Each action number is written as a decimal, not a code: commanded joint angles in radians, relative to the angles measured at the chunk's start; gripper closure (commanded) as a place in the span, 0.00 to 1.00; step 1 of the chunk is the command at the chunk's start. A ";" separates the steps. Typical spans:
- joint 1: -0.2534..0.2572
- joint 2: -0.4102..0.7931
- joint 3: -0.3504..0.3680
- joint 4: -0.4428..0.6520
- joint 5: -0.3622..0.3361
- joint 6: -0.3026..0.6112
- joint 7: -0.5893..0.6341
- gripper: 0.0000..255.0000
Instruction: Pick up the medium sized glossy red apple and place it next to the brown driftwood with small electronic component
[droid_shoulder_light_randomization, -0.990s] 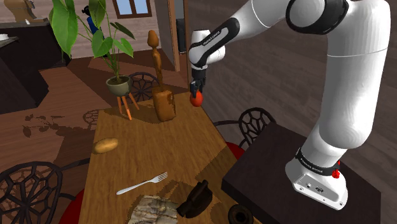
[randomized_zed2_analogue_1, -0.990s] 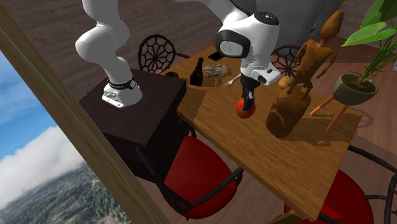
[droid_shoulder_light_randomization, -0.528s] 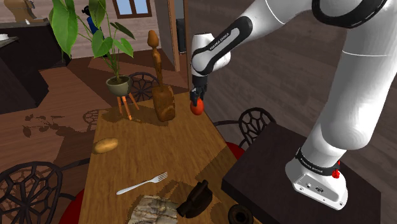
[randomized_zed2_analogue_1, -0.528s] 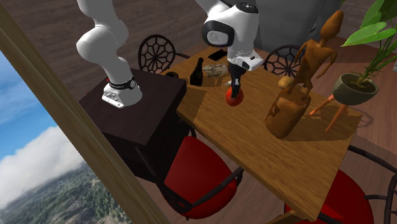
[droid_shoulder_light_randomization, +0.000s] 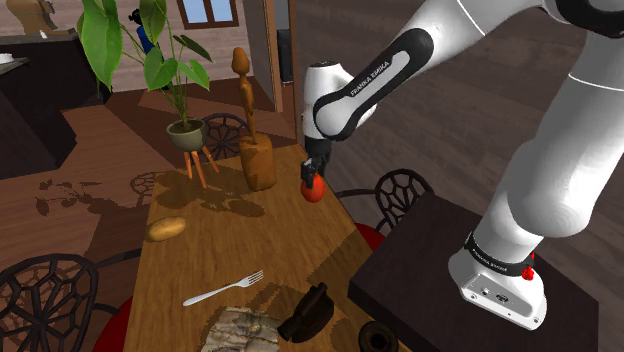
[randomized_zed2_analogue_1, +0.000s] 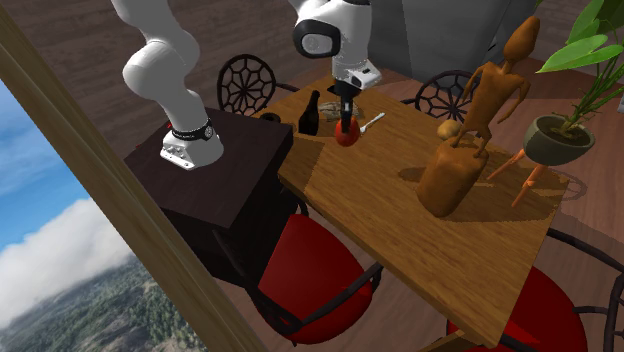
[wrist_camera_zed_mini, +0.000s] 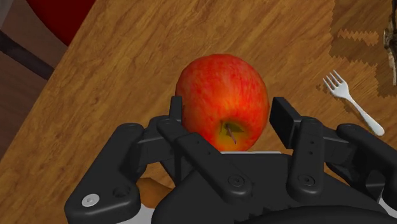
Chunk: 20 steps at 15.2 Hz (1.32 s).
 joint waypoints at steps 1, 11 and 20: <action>0.022 -0.042 0.021 -0.045 0.004 0.004 0.041 1.00; 0.151 -0.196 0.167 -0.216 0.057 0.036 0.270 1.00; 0.279 -0.257 0.330 -0.264 0.119 0.040 0.507 1.00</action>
